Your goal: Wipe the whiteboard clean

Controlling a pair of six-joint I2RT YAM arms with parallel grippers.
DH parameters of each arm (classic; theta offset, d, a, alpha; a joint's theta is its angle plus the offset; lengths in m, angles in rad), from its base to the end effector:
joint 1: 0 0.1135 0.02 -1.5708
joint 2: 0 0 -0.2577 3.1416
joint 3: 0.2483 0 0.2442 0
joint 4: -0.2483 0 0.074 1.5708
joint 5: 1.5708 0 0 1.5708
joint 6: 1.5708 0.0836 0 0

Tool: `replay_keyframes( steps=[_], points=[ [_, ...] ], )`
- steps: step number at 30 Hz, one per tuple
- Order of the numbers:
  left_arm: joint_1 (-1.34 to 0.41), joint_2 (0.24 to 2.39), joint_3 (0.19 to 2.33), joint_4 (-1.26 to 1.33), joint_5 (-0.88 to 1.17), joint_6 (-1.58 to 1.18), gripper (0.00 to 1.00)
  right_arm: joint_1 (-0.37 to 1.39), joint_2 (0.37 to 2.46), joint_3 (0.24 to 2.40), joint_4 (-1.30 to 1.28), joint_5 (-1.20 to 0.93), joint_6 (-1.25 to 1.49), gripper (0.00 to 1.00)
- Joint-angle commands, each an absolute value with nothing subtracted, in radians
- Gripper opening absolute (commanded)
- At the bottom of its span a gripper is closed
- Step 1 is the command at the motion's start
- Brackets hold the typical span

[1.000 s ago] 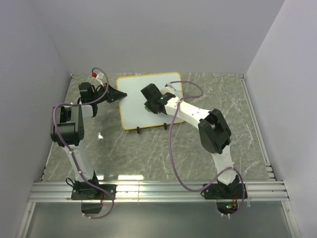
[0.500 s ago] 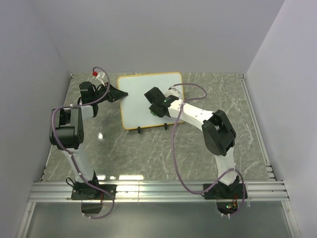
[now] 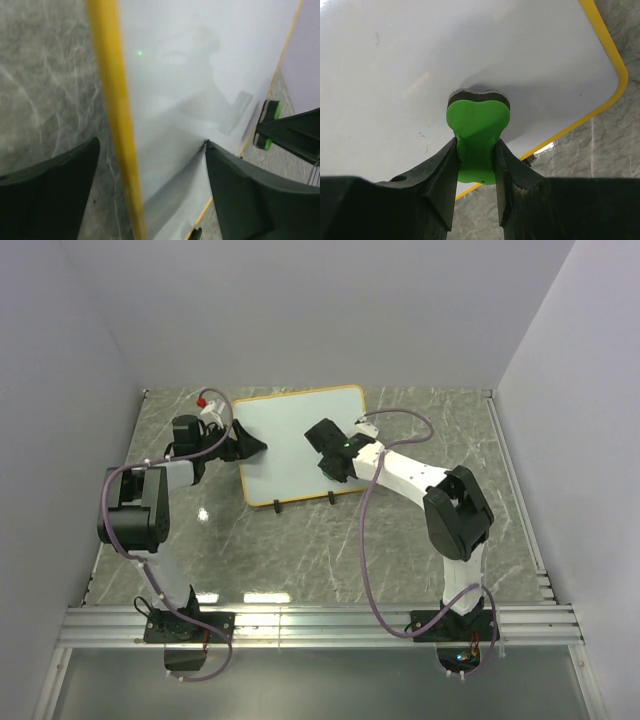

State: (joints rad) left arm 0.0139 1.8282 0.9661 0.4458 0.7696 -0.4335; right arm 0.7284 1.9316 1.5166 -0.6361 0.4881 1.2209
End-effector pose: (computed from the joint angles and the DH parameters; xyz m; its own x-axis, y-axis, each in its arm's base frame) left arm 0.4086 -0.0525 0.1679 -0.6300 -0.3105 -0.7118 0.3986 0.6574 -0.6395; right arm 0.3434 0.2538 0.1858 -0.6111 0.5667 -0.5526 0.4665 0.8219 0.3270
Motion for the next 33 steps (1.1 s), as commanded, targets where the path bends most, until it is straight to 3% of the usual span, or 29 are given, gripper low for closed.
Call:
replay_keyframes(
  steps=[1, 2, 8, 13, 19, 24, 28, 30, 31, 32, 33],
  points=[
    [0.011, 1.758, 0.933, 0.367, 0.695, -0.367, 0.94, 0.726, 1.864, 1.522, -0.657, 0.534, 1.201, 0.00],
    [0.012, 1.743, 0.921, 0.364, 0.674, -0.367, 0.99, 0.726, 1.864, 1.525, -0.661, 0.535, 1.198, 0.00],
    [0.031, 1.625, 0.876, 0.313, 0.574, -0.391, 1.00, 0.726, 1.845, 1.543, -0.667, 0.534, 1.166, 0.00],
    [0.034, 1.415, 0.812, 0.227, 0.216, -0.515, 1.00, 0.718, 1.761, 1.513, -0.684, 0.581, 1.085, 0.00],
    [0.029, 1.192, 0.837, -0.029, -0.113, -0.543, 0.99, 0.580, 1.534, 1.269, -0.663, 0.631, 0.977, 0.00],
    [0.032, 1.158, 0.937, -0.231, -0.108, -0.511, 0.99, 0.433, 1.413, 1.068, -0.546, 0.505, 0.845, 0.00],
    [0.028, 1.083, 0.916, -0.320, -0.075, -0.520, 1.00, 0.373, 1.477, 1.037, -0.474, 0.349, 0.752, 0.00],
    [0.026, 1.063, 0.920, -0.360, -0.107, -0.509, 0.99, 0.365, 1.541, 1.045, -0.436, 0.299, 0.713, 0.07],
    [0.026, 1.057, 0.919, -0.383, -0.118, -0.503, 0.99, 0.364, 1.563, 1.049, -0.425, 0.257, 0.703, 0.15],
    [0.026, 1.043, 0.919, -0.391, -0.124, -0.502, 0.99, 0.359, 1.607, 1.055, -0.405, 0.232, 0.689, 0.51],
    [0.025, 1.036, 0.920, -0.399, -0.129, -0.506, 0.99, 0.357, 1.629, 1.063, -0.405, 0.219, 0.686, 0.70]
  ],
)
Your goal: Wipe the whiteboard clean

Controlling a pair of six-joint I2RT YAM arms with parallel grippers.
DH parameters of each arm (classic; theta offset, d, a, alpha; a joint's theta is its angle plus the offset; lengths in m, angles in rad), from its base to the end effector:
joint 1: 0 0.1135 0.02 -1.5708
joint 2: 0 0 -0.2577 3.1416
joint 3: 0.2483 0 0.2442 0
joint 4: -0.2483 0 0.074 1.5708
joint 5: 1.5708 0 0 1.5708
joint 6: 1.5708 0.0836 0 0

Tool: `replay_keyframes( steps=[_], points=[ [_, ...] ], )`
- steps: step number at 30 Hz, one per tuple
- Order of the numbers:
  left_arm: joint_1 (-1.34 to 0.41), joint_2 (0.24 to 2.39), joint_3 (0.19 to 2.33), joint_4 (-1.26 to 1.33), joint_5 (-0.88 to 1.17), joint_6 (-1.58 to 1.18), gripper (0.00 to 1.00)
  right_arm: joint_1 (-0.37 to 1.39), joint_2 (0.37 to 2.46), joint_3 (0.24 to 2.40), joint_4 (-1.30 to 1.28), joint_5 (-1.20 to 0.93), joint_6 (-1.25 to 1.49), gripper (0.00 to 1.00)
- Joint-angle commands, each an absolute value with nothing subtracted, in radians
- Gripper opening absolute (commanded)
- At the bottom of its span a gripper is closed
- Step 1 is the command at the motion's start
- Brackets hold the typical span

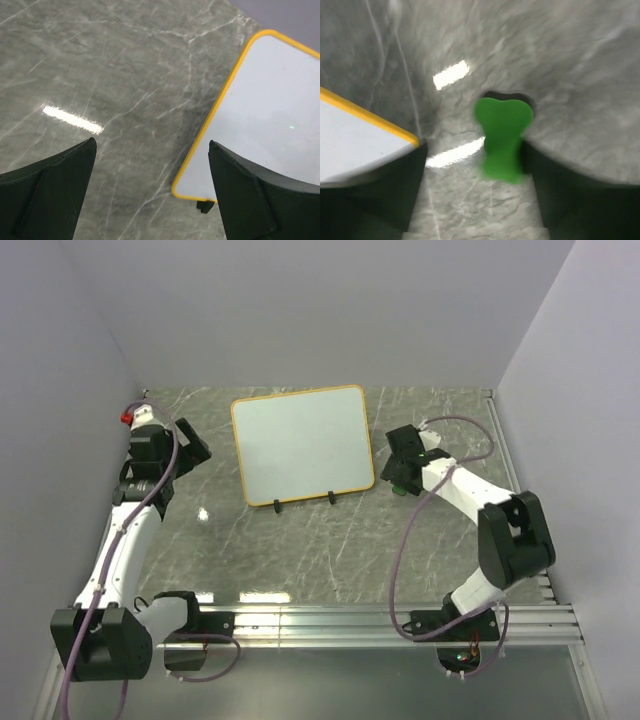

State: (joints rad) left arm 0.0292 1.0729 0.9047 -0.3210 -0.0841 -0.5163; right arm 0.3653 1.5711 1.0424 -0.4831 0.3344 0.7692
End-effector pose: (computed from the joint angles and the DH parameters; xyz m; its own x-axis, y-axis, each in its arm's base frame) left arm 0.2789 0.0152 0.2855 -0.3575 -0.5026 -0.7871 -0.3216 0.8576 -0.4014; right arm 0.3235 0.0944 0.1739 -0.6905 0.4393 -0.5746 0.4252 0.8892 0.1690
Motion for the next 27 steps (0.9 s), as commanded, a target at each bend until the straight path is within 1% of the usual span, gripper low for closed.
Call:
replay_keyframes(
  steps=[1, 3, 6, 13, 16, 17, 18, 19, 20, 23, 27],
  points=[
    [0.026, 1.023, 0.919, -0.406, -0.127, -0.511, 1.00, 0.356, 1.649, 1.069, -0.408, 0.201, 0.684, 0.99],
    [0.026, 0.983, 0.919, -0.432, -0.123, -0.526, 0.99, 0.344, 1.684, 1.078, -0.419, 0.186, 0.686, 1.00],
    [0.026, 0.933, 0.946, -0.498, -0.136, -0.537, 0.99, 0.327, 1.675, 1.071, -0.431, 0.172, 0.686, 1.00],
    [0.026, 0.864, 1.043, -0.643, -0.152, -0.512, 0.99, 0.319, 1.513, 1.057, -0.502, 0.153, 0.692, 1.00],
    [0.026, 0.825, 1.061, -0.646, -0.115, -0.491, 0.99, 0.318, 1.363, 1.055, -0.534, 0.138, 0.690, 1.00],
    [0.025, 0.799, 1.063, -0.643, -0.097, -0.479, 0.99, 0.319, 1.267, 1.055, -0.544, 0.137, 0.683, 1.00],
    [0.026, 0.786, 1.065, -0.643, -0.098, -0.476, 1.00, 0.319, 1.214, 1.052, -0.540, 0.126, 0.675, 1.00],
    [0.026, 0.770, 1.066, -0.646, -0.106, -0.476, 1.00, 0.318, 1.156, 1.046, -0.531, 0.074, 0.652, 1.00],
    [0.026, 0.737, 1.065, -0.646, -0.118, -0.480, 0.99, 0.324, 1.055, 1.040, -0.519, 0.037, 0.637, 1.00],
    [0.026, 0.692, 1.054, -0.629, -0.134, -0.485, 0.99, 0.345, 0.930, 1.058, -0.575, -0.038, 0.595, 1.00],
    [0.026, 0.686, 1.029, -0.635, -0.107, -0.494, 0.99, 0.344, 0.778, 1.008, -0.627, -0.008, 0.623, 1.00]
  ],
)
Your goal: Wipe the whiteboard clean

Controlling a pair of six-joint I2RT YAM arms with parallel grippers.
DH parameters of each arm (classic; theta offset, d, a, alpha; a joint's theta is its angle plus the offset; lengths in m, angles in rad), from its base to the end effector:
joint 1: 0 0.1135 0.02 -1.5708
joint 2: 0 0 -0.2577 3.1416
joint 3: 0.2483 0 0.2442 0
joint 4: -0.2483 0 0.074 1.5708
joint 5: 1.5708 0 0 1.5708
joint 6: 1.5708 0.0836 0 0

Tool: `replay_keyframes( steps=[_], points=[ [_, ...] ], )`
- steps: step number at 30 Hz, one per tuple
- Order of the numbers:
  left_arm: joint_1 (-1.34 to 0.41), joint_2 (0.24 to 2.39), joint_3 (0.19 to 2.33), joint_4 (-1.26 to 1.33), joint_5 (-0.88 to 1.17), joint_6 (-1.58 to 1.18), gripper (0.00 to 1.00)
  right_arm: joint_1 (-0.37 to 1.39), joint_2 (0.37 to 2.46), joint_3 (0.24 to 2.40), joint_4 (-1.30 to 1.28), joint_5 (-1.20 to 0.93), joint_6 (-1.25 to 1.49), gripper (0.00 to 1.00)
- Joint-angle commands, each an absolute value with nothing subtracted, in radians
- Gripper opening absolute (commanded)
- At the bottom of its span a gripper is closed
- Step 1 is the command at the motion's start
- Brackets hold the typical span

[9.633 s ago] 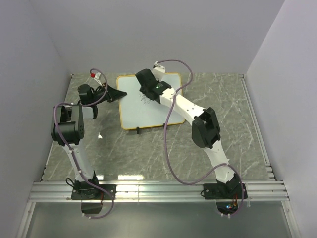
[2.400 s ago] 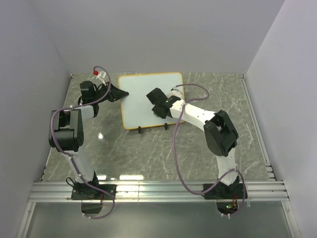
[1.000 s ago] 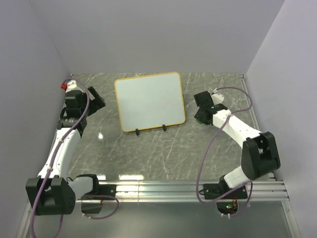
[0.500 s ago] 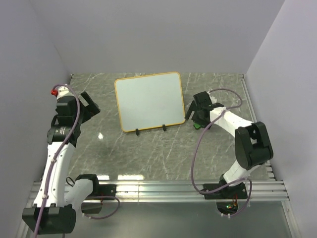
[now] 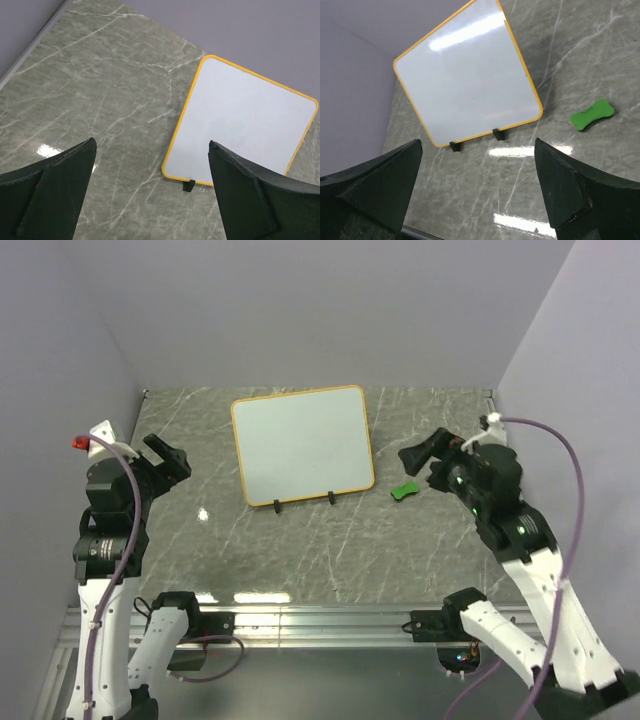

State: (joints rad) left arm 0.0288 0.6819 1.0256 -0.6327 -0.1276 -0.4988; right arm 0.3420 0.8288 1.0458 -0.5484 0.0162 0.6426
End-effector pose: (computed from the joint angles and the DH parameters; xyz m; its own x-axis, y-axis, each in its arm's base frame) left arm 0.1726 0.0156 0.3675 -0.1782 -0.4798 -0.8591 -0.2684 0.8637 -0.4267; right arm 0.2012 0.0702 0.3618 -0.4377 0.4802 -0.7601 -0.0732 0.8236 0.5625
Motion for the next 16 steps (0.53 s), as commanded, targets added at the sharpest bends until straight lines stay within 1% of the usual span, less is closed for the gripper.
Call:
replay_keyframes(
  steps=[1, 5, 8, 13, 16],
  points=[
    [0.026, 0.684, 1.020, -0.632, -0.101, -0.495, 1.00, 0.345, 0.747, 0.994, -0.627, -0.008, 0.629, 1.00],
    [0.026, 0.672, 0.957, -0.601, -0.084, -0.496, 0.99, 0.345, 0.570, 0.922, -0.632, -0.029, 0.641, 1.00],
    [0.026, 0.675, 0.925, -0.562, -0.095, -0.489, 1.00, 0.342, 0.478, 0.898, -0.643, -0.028, 0.660, 1.00],
    [0.026, 0.730, 0.931, -0.500, -0.106, -0.457, 1.00, 0.344, 0.416, 0.893, -0.683, -0.002, 0.666, 1.00],
    [0.026, 0.741, 0.939, -0.465, -0.194, -0.465, 1.00, 0.344, 0.431, 0.911, -0.705, 0.023, 0.657, 1.00]
  ],
)
